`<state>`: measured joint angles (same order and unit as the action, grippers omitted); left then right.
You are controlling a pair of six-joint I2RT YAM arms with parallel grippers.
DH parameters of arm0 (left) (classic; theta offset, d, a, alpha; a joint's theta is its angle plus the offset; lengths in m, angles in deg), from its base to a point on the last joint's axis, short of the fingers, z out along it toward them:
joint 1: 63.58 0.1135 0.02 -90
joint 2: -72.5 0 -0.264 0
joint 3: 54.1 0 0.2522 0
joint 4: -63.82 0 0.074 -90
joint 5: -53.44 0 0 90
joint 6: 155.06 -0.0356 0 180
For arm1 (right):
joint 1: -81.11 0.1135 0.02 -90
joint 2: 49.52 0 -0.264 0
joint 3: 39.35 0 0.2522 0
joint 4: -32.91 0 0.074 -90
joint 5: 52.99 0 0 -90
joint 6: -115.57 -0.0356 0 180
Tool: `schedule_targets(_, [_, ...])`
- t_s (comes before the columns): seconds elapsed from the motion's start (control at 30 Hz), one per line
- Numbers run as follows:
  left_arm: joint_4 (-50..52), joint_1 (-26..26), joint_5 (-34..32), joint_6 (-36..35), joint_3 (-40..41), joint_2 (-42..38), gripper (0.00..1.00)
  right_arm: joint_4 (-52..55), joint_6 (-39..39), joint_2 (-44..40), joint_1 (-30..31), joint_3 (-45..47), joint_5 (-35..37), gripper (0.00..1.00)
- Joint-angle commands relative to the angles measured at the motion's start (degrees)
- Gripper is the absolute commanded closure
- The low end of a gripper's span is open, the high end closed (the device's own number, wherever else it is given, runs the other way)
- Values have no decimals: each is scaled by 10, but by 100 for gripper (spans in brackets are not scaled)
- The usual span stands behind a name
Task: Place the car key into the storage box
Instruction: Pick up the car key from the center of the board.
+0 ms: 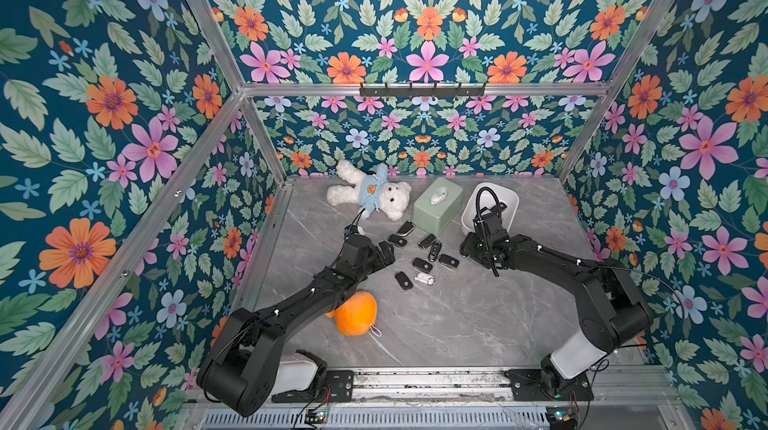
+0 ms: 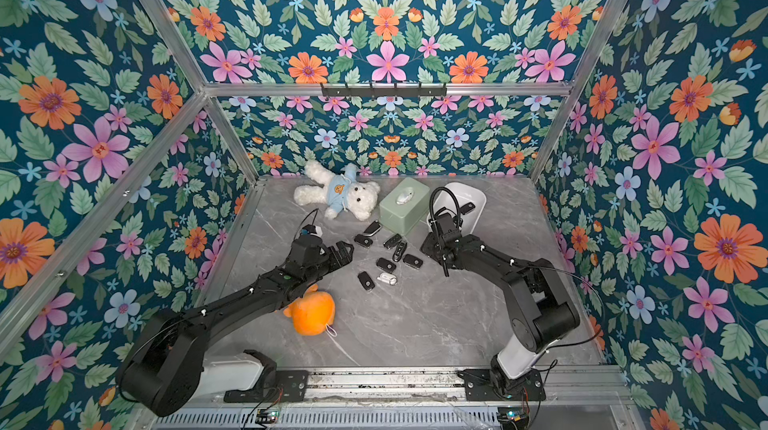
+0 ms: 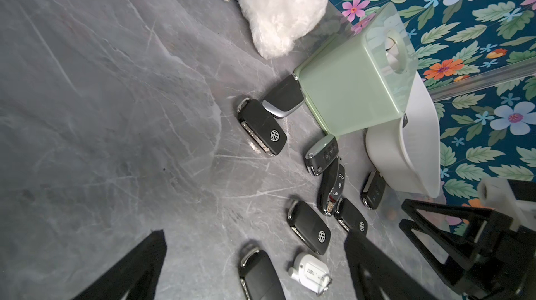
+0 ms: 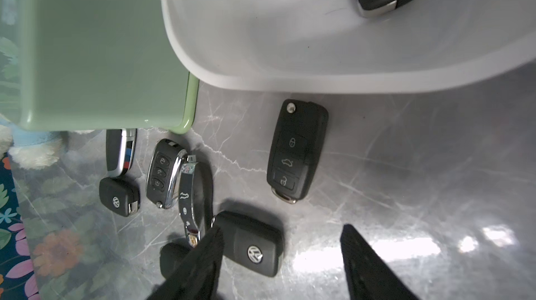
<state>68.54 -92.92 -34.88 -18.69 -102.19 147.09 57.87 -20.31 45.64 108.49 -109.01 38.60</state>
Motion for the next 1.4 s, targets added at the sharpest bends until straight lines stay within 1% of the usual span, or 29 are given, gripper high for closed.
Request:
schedule_targets(0.0, [-2,1,-11,-1,1,-2,0,-1,4,28,1,-19,18,34])
schedule_targets(0.27, [-2,8,-13,-3,9,-8,0,46,19,74,1,-65,62,34])
schedule_targets(0.6, [-2,17,-14,-5,23,-22,0,48,22,112,5,-86,67,35])
schedule_targets(0.77, [0,21,-13,-6,26,-27,0,65,26,136,14,-107,84,36])
schedule_targets(0.9, [1,24,-14,-6,28,-30,0,88,35,151,21,-119,103,40])
schedule_targets(1.17, [2,26,-12,-5,30,-35,0,104,44,173,23,-114,123,47])
schedule_targets(1.37, [7,27,-14,-5,29,-42,0,108,49,189,23,-118,114,59])
